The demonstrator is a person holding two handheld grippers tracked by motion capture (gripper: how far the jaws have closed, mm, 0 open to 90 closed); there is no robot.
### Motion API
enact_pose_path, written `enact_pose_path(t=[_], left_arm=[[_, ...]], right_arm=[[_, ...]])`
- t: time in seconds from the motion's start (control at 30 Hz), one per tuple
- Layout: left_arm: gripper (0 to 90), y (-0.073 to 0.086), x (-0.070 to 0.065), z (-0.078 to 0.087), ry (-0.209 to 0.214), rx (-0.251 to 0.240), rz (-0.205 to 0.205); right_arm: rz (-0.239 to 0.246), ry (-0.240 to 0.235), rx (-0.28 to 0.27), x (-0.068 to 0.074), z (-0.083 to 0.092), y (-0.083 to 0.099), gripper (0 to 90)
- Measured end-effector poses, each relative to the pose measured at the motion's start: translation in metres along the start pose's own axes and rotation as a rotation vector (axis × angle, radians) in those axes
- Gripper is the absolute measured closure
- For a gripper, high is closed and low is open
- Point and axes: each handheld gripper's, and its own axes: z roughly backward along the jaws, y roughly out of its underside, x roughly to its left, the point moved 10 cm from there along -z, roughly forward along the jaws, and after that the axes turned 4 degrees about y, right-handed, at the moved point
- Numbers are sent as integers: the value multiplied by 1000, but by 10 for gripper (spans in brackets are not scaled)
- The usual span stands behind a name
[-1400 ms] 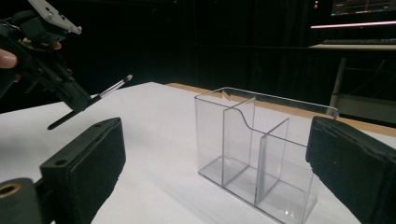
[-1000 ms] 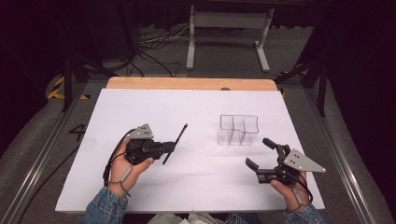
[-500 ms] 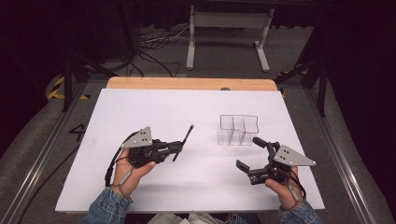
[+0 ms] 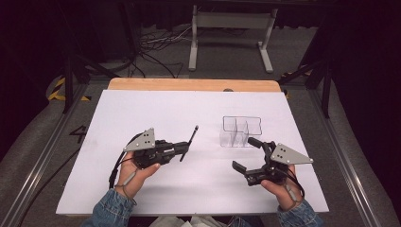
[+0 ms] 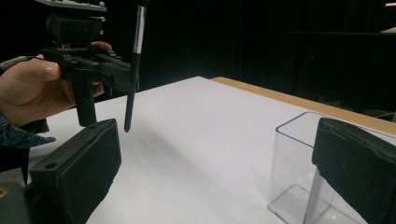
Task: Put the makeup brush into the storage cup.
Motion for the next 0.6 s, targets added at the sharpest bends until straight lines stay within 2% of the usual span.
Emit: enact_pose_path(t=[0.07,0.17,0.33,0.53,0.6], left_arm=[[836,0,1,0,1,1,1],[836,1,1,-2,-1,6,5],[836,0,0,-5,5,2,9],[836,-3,-2,-11,10,-3,-7],[836,-3,-4,-12,13,9,-11]], right_arm=[[3,-4,-1,1,-1,-1,20],[12,-42,9,10,-9,-6,24],[12,-74,4,21,-20,-16,35],[28,-113,14,33,-35,-27,58],[28,-122,15,36,-40,-30,74]])
